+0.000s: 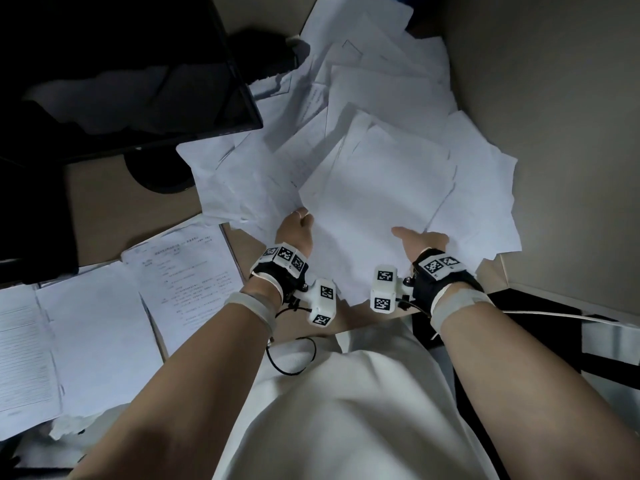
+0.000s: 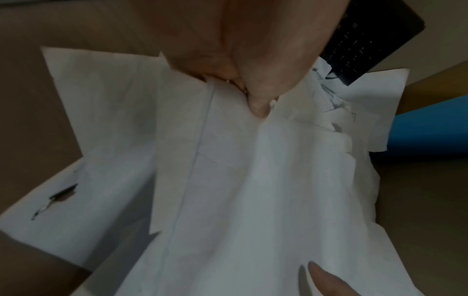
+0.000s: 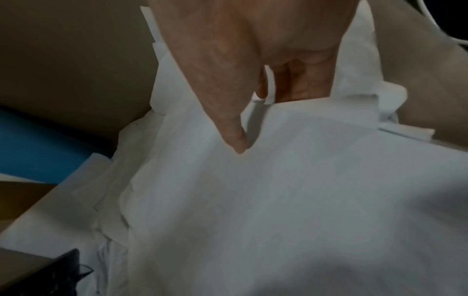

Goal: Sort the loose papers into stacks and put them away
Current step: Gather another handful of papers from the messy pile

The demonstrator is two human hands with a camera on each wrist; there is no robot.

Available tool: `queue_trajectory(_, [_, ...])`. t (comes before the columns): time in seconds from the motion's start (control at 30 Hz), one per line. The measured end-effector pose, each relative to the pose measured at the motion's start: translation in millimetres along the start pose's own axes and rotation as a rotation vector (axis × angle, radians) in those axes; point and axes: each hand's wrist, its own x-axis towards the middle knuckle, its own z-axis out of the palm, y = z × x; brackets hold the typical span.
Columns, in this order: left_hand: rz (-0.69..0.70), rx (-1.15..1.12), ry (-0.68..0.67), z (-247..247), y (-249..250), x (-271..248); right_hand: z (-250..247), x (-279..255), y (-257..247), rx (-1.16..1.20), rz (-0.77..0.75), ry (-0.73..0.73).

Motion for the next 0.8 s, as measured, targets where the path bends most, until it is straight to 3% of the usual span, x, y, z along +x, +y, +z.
queue_trajectory(0.17, [-0.005,-0.001,-0.066,-5,-6,5,-1,-10,-11,-0.022,-0.028,-0.131])
queue_trajectory(0.33, [0.067,-0.076,-0.053,-14,-5,-2,-7,-19,-12,-0.027,-0.063,-0.116])
queue_trajectory(0.47, [0.013,-0.353,-0.009,-22,15,6,-5,-12,-7,0.155,-0.079,-0.031])
queue_trajectory(0.57, [-0.020,-0.463,-0.054,-25,27,20,-14,-6,-2,0.246,-0.120,0.093])
queue_trajectory(0.63, [-0.021,-0.502,-0.036,-25,30,23,-26,-5,1,0.192,-0.152,0.196])
queue_trajectory(0.7, [0.027,-0.566,0.064,-28,37,20,-40,-2,6,0.131,-0.165,0.269])
queue_trajectory(0.8, [0.142,-0.728,0.112,-31,43,22,-52,1,14,0.025,-0.187,0.239])
